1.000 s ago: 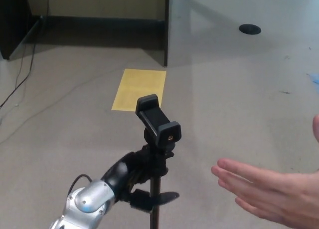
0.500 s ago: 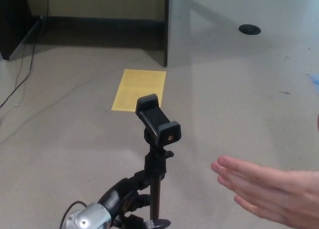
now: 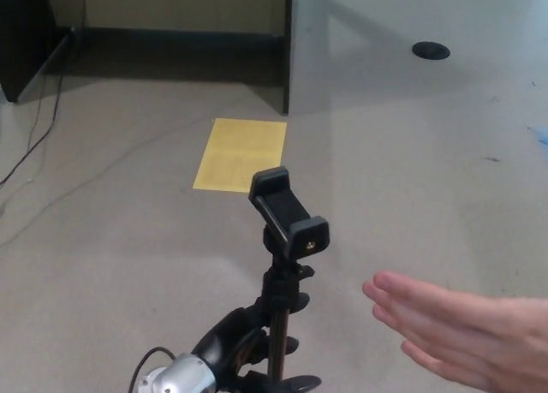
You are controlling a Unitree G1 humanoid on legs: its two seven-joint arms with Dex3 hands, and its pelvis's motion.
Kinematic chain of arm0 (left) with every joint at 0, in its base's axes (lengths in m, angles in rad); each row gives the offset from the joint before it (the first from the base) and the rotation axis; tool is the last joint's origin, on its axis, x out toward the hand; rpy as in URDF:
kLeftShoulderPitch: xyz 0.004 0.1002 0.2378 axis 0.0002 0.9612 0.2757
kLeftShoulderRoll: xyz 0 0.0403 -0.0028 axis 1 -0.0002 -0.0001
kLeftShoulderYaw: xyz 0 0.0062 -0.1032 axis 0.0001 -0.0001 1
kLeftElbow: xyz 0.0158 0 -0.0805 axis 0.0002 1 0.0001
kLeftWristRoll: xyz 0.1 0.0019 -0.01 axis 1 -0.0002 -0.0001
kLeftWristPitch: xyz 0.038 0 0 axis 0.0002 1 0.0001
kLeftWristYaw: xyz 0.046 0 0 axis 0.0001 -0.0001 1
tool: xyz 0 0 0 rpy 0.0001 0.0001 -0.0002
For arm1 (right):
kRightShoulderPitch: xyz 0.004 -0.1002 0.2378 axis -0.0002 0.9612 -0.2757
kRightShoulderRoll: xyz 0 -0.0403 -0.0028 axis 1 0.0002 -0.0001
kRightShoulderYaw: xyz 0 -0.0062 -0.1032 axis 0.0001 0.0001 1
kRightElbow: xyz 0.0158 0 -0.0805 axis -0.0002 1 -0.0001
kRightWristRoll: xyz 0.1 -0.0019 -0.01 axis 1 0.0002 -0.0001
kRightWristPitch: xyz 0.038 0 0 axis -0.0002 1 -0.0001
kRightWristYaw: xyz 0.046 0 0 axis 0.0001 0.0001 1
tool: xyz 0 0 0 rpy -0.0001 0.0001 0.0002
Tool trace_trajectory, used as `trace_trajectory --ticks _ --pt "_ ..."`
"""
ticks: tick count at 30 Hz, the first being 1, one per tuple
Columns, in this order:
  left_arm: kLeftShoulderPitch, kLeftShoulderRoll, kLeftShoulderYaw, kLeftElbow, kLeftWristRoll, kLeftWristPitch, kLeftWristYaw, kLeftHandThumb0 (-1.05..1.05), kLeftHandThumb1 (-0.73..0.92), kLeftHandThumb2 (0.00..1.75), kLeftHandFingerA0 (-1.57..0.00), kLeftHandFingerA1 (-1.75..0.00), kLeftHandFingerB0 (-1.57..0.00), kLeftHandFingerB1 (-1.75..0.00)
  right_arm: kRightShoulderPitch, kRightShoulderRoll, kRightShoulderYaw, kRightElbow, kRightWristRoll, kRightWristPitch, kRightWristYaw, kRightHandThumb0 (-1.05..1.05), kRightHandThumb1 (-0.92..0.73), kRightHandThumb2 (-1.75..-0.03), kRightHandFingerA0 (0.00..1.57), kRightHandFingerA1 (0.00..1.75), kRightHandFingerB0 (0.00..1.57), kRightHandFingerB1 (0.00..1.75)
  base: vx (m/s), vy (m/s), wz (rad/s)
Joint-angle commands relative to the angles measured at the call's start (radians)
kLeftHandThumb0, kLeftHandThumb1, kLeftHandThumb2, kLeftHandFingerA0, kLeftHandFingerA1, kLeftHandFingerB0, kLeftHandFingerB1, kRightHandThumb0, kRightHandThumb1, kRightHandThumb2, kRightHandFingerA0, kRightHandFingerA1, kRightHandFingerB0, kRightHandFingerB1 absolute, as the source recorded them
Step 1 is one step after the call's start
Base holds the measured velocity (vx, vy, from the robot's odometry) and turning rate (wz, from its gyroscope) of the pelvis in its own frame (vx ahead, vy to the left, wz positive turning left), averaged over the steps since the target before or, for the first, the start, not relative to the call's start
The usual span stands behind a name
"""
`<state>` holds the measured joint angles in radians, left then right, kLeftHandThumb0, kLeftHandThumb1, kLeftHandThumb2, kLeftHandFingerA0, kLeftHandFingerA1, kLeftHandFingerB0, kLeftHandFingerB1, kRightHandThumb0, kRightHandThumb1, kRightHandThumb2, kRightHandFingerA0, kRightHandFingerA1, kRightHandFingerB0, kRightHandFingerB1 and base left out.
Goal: There is a tripod standing in front of the robot and the robot extends its left arm to grab it. It lifts the tripod and passes it to a person.
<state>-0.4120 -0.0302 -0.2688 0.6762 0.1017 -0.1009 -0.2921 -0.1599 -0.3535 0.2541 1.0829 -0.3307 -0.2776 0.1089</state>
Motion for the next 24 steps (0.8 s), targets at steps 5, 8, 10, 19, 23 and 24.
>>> trace_trajectory --ticks 5,8,10,19,23,24 --pt "0.013 -0.012 -0.016 -0.077 0.032 -0.033 0.037 -0.69 0.43 0.74 -0.33 -0.47 -0.11 -0.36 0.006 -0.012 0.007 0.017 -0.013 -0.005 -0.004 -0.43 -0.72 -0.62 0.61 0.42 0.40 0.34 0.00 0.000 0.00" --pt "0.002 -0.017 -0.012 -0.056 0.039 -0.072 0.068 -0.67 0.48 0.78 -0.39 -0.50 -0.11 -0.37 -0.007 -0.006 -0.007 0.021 0.002 0.017 0.010 -0.42 -0.71 -0.62 0.60 0.42 0.40 0.34 0.00 0.000 0.00" --pt "0.005 -0.024 0.004 -0.020 0.048 -0.148 0.130 -0.38 0.69 0.62 -0.76 -0.50 -0.27 -0.30 -0.016 -0.004 0.010 0.025 -0.020 0.020 -0.001 -0.47 -0.60 -0.89 0.54 0.57 0.34 0.48 0.00 0.000 0.00" --pt "0.024 -0.040 0.036 -0.075 0.093 -0.194 0.288 0.00 0.75 0.77 -1.06 -1.13 -0.91 -0.93 -0.013 0.000 0.006 0.037 -0.016 0.002 -0.007 -0.47 -0.60 -0.87 0.52 0.54 0.35 0.47 0.00 0.000 0.00" --pt "0.031 -0.040 0.034 -0.094 0.106 -0.197 0.302 -0.02 0.72 0.80 -1.00 -1.30 -0.84 -1.09 -0.004 0.002 0.008 0.033 -0.017 -0.002 -0.007 -0.40 -0.72 -0.62 0.61 0.41 0.41 0.34 0.00 0.000 0.00" --pt "0.037 -0.040 0.033 -0.098 0.107 -0.200 0.303 -0.02 0.72 0.80 -1.00 -1.30 -0.84 -1.09 0.000 0.002 0.008 0.032 -0.017 -0.004 -0.005 -0.40 -0.72 -0.62 0.61 0.41 0.41 0.34 0.00 0.000 0.00"
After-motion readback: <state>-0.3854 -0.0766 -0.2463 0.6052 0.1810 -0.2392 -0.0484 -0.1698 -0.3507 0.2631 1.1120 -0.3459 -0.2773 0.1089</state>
